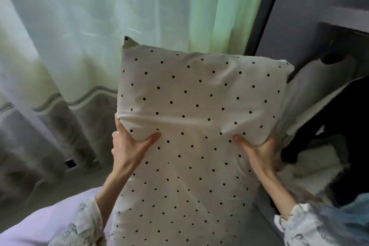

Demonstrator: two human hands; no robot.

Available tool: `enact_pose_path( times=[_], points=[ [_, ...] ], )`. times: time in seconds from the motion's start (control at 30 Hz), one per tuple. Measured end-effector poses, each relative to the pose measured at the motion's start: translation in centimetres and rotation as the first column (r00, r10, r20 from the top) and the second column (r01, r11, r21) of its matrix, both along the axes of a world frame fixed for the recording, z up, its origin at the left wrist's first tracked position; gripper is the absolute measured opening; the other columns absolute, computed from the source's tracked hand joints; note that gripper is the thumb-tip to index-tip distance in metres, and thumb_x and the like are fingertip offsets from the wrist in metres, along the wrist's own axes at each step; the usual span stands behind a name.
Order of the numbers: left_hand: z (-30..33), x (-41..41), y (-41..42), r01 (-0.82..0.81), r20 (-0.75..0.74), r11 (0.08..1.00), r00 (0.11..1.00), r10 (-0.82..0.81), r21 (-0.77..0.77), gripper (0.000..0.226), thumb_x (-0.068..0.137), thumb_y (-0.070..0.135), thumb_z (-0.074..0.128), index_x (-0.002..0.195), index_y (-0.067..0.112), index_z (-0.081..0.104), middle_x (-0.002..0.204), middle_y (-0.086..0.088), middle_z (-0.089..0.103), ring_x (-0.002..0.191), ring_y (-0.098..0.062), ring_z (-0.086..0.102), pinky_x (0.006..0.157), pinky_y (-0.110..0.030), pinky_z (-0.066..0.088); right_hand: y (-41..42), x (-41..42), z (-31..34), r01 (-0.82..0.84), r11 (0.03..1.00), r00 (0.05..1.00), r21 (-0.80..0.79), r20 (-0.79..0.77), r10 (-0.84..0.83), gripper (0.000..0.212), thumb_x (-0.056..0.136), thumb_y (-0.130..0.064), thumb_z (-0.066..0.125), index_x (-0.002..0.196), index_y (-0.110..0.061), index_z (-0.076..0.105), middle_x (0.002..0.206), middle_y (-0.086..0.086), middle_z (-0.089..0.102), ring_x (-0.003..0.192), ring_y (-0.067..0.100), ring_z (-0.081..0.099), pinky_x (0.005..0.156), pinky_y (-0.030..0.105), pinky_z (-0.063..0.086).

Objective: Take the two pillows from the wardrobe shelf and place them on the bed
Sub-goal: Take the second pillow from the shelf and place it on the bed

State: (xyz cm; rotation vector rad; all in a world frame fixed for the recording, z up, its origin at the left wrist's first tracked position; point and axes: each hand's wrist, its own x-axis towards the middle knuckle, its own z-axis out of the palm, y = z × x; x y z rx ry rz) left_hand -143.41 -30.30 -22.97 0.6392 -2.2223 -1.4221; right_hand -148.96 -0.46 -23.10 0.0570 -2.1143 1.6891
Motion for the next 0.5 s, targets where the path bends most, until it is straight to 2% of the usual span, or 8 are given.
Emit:
enact_pose_path(
  times=[0.07, 0.17, 0.27, 0.37, 0.47, 0.5],
  points=[
    [0.2, -0.3, -3.5, -0.074, -0.019, 0.997, 0.997, 0.074, -0.006, 0.120, 0.046, 0.062, 0.078, 0.142, 0.034, 0.011, 0.120, -0.014, 0.049, 0.110, -0.037, 0.051, 0.096, -0.056, 0.044, -4.1, -2.0, 0.3, -0.069, 0.998, 0.997, -0.012, -0.026, 0.069, 0.085, 0.056, -0.028, 0.087, 0.126, -0.045, 0.042, 0.120, -0.014, 0.057, 0.107, -0.005, 0.054, 0.091, 0.017, 0.047],
    [0.6, -0.6, -7.7, -0.170, -0.014, 0.985, 0.985, 0.170, -0.034, 0.122, 0.046, 0.065, 0.074, 0.142, 0.038, 0.005, 0.121, -0.014, 0.043, 0.116, -0.037, 0.045, 0.100, -0.058, 0.039, -9.0, -5.0, 0.5, -0.144, 0.989, 0.989, -0.023, -0.017, 0.144, 0.095, 0.053, -0.036, 0.085, 0.135, -0.030, 0.036, 0.128, -0.006, 0.052, 0.116, 0.010, 0.051, 0.092, 0.026, 0.046],
    [1.0, -1.5, -11.3, -0.264, -0.017, 0.964, 0.965, 0.263, -0.037, 0.124, 0.045, 0.069, 0.072, 0.142, 0.042, 0.000, 0.124, -0.014, 0.039, 0.119, -0.039, 0.043, 0.102, -0.060, 0.036, -13.4, -8.6, 0.8, -0.233, 0.972, 0.973, -0.017, -0.012, 0.233, 0.104, 0.048, -0.049, 0.083, 0.136, -0.037, 0.028, 0.129, -0.014, 0.044, 0.117, 0.006, 0.044, 0.088, 0.017, 0.040],
    [1.5, -3.0, -14.4, -0.351, -0.010, 0.936, 0.936, 0.351, -0.033, 0.125, 0.043, 0.073, 0.070, 0.142, 0.043, 0.000, 0.128, -0.015, 0.038, 0.121, -0.040, 0.043, 0.102, -0.060, 0.036, -17.6, -12.6, 1.4, -0.299, 0.954, 0.954, -0.012, -0.005, 0.299, 0.104, 0.046, -0.054, 0.082, 0.134, -0.037, 0.029, 0.132, -0.012, 0.045, 0.121, 0.010, 0.045, 0.097, 0.030, 0.041],
    [1.8, -4.8, -17.3, -0.438, -0.021, 0.899, 0.899, 0.437, -0.030, 0.121, 0.045, 0.073, 0.070, 0.141, 0.044, 0.002, 0.129, -0.014, 0.037, 0.122, -0.040, 0.042, 0.104, -0.059, 0.034, -22.0, -17.1, 2.3, -0.371, 0.929, 0.928, 0.007, -0.018, 0.371, 0.101, 0.044, -0.058, 0.082, 0.129, -0.043, 0.030, 0.119, -0.022, 0.049, 0.110, 0.002, 0.049, 0.089, 0.023, 0.043],
    [1.9, -5.5, -18.3, -0.468, -0.030, 0.883, 0.884, 0.467, -0.029, 0.122, 0.045, 0.073, 0.070, 0.141, 0.043, 0.002, 0.129, -0.014, 0.037, 0.123, -0.040, 0.041, 0.105, -0.059, 0.034, -23.5, -18.8, 2.6, -0.398, 0.917, 0.917, 0.013, -0.016, 0.398, 0.103, 0.044, -0.059, 0.082, 0.132, -0.038, 0.031, 0.121, -0.020, 0.050, 0.110, 0.004, 0.050, 0.090, 0.025, 0.044]
  ],
)
